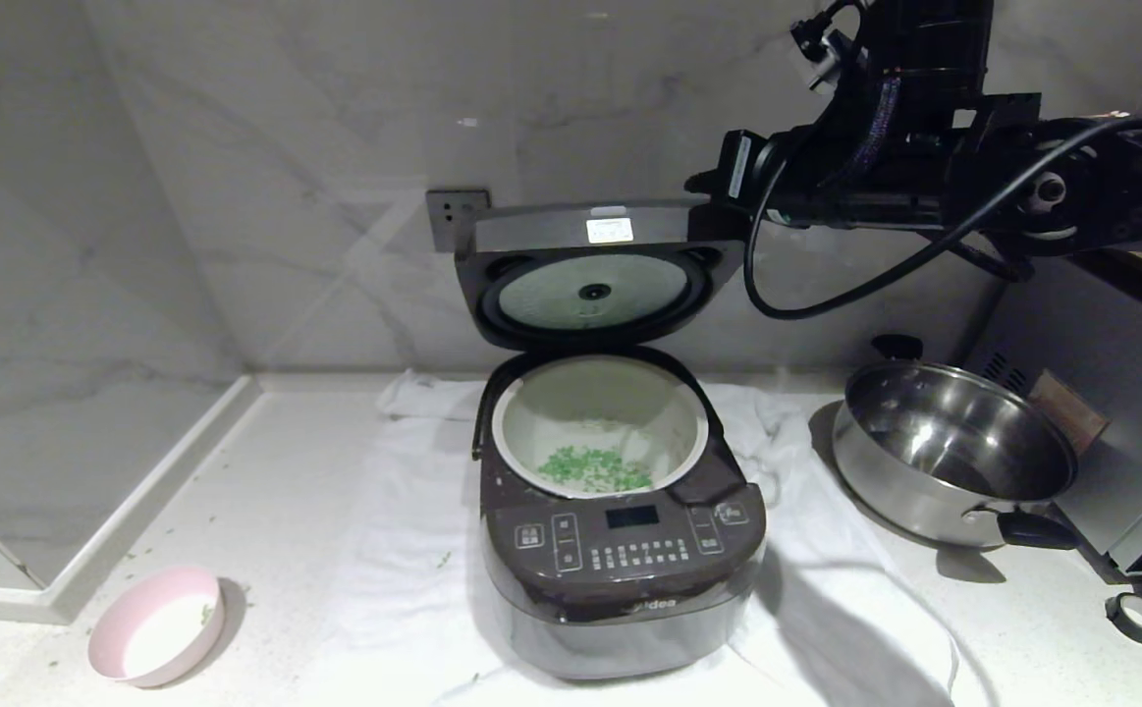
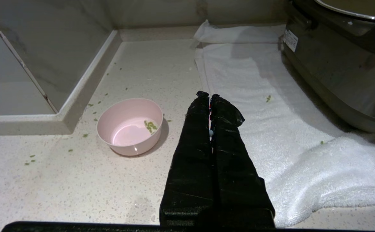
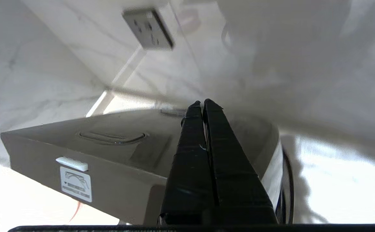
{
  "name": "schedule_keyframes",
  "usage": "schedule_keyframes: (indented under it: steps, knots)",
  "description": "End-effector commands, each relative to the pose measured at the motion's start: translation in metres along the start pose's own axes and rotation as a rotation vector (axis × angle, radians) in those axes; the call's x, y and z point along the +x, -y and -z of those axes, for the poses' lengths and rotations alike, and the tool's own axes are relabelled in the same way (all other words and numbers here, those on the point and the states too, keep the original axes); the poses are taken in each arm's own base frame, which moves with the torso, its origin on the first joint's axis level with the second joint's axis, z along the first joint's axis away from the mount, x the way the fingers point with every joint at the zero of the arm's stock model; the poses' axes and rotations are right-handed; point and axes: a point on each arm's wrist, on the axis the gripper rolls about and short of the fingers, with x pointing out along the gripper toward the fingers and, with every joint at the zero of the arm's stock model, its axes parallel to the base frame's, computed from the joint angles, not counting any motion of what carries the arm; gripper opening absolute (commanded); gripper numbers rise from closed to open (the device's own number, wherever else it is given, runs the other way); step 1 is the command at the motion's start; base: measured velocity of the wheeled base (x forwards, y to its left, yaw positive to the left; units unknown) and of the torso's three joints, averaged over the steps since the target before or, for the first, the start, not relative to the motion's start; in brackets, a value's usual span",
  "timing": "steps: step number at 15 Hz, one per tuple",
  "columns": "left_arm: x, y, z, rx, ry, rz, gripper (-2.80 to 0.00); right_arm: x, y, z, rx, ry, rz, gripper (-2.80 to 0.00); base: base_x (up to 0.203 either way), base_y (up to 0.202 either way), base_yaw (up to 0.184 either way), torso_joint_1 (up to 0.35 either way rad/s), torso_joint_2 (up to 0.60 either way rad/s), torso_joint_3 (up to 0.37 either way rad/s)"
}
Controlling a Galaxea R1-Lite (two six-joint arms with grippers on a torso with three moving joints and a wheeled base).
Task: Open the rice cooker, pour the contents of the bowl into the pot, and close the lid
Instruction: Close the rice cooker
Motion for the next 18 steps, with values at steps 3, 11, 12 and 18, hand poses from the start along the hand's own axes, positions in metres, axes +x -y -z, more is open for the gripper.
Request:
schedule_keyframes:
  steps: [3,11,12,18]
  knots:
    - [0.0,0.0,0.0,0.0,0.001,0.0,-2.8,-0.026,-0.001,0.016,0.049,-0.071,0.015,-2.8,0.0,0.0,0.0,0.0,0.0,0.0]
    - [0.0,0.0,0.0,0.0,0.001,0.001,-2.8,-0.065,-0.025,0.049,0.117,-0.17,-0.037,-2.8,0.0,0.0,0.0,0.0,0.0,0.0]
    - [0.0,0.0,0.0,0.0,0.001,0.001,-2.8,-0.07,-0.029,0.053,0.121,-0.18,-0.045,-2.8,0.0,0.0,0.0,0.0,0.0,0.0]
    - [0.0,0.0,0.0,0.002,0.001,0.004,-2.8,-0.081,-0.018,0.071,0.15,-0.185,-0.017,-2.8,0.0,0.0,0.0,0.0,0.0,0.0]
